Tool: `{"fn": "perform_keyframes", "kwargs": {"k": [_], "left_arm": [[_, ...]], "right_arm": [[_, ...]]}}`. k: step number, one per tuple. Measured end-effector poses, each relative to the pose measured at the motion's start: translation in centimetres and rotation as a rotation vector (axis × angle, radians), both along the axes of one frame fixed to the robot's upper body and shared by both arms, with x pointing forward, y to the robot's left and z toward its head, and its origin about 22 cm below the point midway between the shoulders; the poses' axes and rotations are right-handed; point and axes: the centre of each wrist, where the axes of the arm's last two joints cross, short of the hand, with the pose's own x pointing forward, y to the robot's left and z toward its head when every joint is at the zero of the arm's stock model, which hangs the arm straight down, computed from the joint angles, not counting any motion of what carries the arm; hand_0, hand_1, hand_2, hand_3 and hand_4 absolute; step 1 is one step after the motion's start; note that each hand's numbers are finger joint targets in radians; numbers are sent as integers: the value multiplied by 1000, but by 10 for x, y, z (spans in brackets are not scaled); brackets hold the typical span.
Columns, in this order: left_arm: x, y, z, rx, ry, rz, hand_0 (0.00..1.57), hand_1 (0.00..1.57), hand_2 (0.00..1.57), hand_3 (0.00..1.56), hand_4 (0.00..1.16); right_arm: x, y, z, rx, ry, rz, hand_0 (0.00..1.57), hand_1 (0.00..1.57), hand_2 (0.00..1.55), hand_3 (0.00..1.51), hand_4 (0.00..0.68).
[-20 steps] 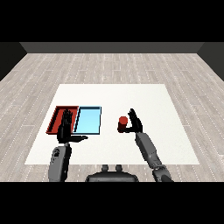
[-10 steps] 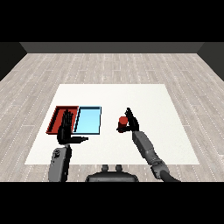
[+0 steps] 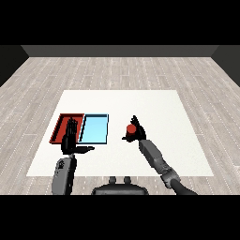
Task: Pick the red can and put it in the red box
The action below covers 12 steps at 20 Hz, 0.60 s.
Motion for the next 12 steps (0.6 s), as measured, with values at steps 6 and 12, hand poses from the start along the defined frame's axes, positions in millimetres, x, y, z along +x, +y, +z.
{"fn": "perform_keyframes", "kwargs": {"k": [6, 12], "left_arm": [[2, -3, -4, -6, -7, -5, 0, 0, 0, 0, 0], [2, -7, -10, -4, -6, 4, 0, 0, 0, 0, 0]], "right_arm": [[3, 6, 2, -38, 14, -19, 0, 0, 0, 0, 0], [6, 9, 1, -104, 52, -118, 1465, 1465, 1460, 1421, 614]]}}
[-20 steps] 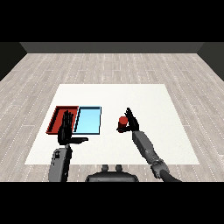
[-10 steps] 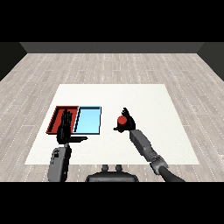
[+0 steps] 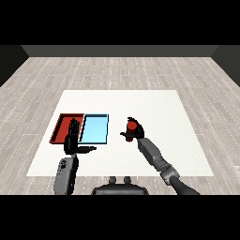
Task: Pick the red can and put it in the red box
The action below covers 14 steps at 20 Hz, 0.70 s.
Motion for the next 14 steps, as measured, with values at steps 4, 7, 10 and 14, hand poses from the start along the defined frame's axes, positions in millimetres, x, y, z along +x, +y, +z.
{"fn": "perform_keyframes", "kwargs": {"k": [4, 7, 10, 14], "left_arm": [[-5, -2, 2, 4, -4, 0, 0, 0, 0, 0, 0], [-3, -2, 6, 4, -3, -5, 0, 0, 0, 0, 0], [-2, -1, 10, 10, 0, 0, 0, 0, 0, 0, 0], [-4, -3, 10, 2, 1, -16, 0, 0, 0, 0, 0]], "right_arm": [[0, 6, 1, -51, -5, -45, 1467, 1467, 1450, 1400, 595], [7, 6, 6, -73, -6, -53, 1451, 1451, 1441, 1396, 594], [6, 7, 6, -91, -15, -44, 1467, 1467, 1441, 1378, 598], [6, 14, 11, -120, -54, -30, 1437, 1437, 1433, 1369, 615]]}}
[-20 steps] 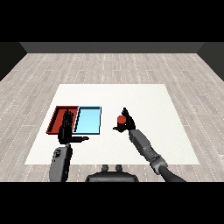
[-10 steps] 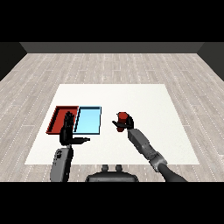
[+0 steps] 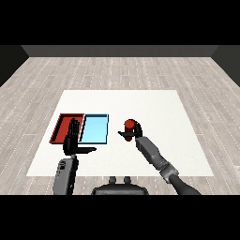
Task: Pick the red can and put it in the red box
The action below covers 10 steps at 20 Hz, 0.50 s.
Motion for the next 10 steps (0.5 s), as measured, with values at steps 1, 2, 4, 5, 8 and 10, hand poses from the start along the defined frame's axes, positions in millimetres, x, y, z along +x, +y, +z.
{"fn": "perform_keyframes", "kwargs": {"k": [1, 2, 4, 5, 8, 10], "left_arm": [[0, -2, 0, 3, -1, -4, 0, 0, 0, 0, 0], [2, 0, -1, 4, -2, -7, 0, 0, 0, 0, 0], [1, -3, 1, 7, -3, -19, 0, 0, 0, 0, 0], [0, -4, 1, 10, -1, -22, 0, 0, 0, 0, 0], [0, -10, 6, 11, 13, -42, 0, 0, 0, 0, 0], [2, -16, 7, 19, 15, -51, 0, 0, 0, 0, 0]], "right_arm": [[1, 2, 3, -1, -15, 3, 1434, 1434, 1434, 1367, 623], [2, 3, 7, -7, -32, 9, 1427, 1427, 1432, 1368, 625], [3, 1, 16, -10, -68, 13, 1418, 1418, 1432, 1372, 619], [4, 2, 21, -15, -84, 11, 1422, 1422, 1428, 1372, 621], [5, 2, 39, -25, -131, 11, 1433, 1433, 1427, 1377, 622], [3, -3, 48, -24, -162, 14, 1460, 1460, 1437, 1384, 642]]}}
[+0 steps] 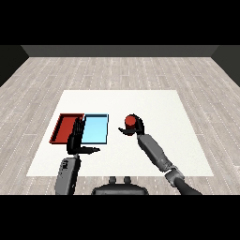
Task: Pick the red can and put it in the red box
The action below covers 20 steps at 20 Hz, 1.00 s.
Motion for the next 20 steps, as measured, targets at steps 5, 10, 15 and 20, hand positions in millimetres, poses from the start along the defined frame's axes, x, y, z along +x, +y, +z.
{"fn": "perform_keyframes", "kwargs": {"k": [5, 10, 15, 20], "left_arm": [[9, -18, -1, 7, 33, -42, 0, 0, 0, 0, 0], [6, -31, -1, 10, 57, -63, 0, 0, 0, 0, 0], [10, -48, -5, 10, 89, -90, 0, 0, 0, 0, 0], [12, -73, -9, 2, 131, -136, 0, 0, 0, 0, 0]], "right_arm": [[-7, -4, 30, 22, -71, 11, 1445, 1445, 1432, 1387, 651], [-26, -12, 47, 46, -106, 16, 1445, 1445, 1425, 1381, 655], [-43, 11, 53, 58, -118, 17, 1445, 1445, 1425, 1381, 655], [-53, 24, 52, 80, -113, 20, 1460, 1460, 1438, 1391, 651]]}}
